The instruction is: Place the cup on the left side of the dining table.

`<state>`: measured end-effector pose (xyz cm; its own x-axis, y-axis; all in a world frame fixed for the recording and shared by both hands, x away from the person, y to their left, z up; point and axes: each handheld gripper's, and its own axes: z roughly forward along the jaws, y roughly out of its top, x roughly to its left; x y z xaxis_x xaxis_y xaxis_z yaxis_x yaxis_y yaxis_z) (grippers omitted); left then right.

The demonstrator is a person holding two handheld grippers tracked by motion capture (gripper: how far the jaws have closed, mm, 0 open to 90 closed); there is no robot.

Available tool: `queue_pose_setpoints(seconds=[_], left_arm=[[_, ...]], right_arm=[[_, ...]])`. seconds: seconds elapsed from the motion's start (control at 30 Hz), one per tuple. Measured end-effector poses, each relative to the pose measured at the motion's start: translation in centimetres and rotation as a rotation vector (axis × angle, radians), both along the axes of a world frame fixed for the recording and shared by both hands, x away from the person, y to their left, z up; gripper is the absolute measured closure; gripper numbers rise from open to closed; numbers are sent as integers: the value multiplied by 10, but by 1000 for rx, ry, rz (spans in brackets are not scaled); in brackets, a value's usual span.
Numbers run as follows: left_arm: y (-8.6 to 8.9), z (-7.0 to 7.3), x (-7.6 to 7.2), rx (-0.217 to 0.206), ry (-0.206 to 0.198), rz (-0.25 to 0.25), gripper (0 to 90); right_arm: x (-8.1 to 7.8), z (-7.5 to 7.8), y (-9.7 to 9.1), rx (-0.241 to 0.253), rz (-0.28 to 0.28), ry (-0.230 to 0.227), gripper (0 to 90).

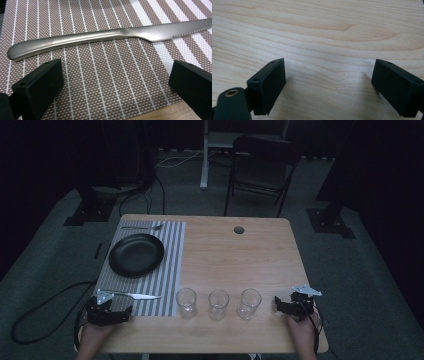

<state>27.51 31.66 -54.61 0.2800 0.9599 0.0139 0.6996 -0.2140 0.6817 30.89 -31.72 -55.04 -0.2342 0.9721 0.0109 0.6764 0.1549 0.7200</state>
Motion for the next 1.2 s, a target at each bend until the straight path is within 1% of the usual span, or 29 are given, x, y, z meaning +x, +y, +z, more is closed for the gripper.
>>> queue_pose_setpoints(seconds=[0.1, 0.2, 0.53, 0.67, 0.77, 0.83, 0.93, 1.0, 1.07, 1.1, 1.2], left_arm=[[0, 0, 0, 0, 1, -3, 1], [0, 0, 0, -1, -3, -1, 2], [0, 0, 1, 2, 4, -4, 3], [2, 2, 1, -1, 16, -22, 6], [5, 3, 2, -35, 20, -25, 6], [5, 4, 2, -38, 23, -35, 6], [4, 4, 1, -39, 26, -65, 12], [4, 5, -1, -46, 3, -75, 12], [5, 7, -2, -65, 0, -88, 29], [5, 8, -2, -65, -2, -88, 29], [4, 10, -2, -68, 7, -101, 30]], right_arm=[[0, 0, -1, 1, 0, 0, 116], [0, 0, -2, 2, -14, 0, 116], [-1, 0, -2, 0, -13, -1, 116], [-1, 0, -2, 0, -13, -1, 116], [-1, 0, -2, 0, -13, -1, 116], [-1, 0, -2, 0, -13, -1, 116], [-1, 0, -2, 0, -13, -1, 116], [-1, 0, -2, 0, -13, -1, 116], [-1, 0, -2, 0, -13, -1, 116], [-1, 0, -2, 0, -14, -1, 116], [-1, 0, -2, 0, -13, -1, 117]])
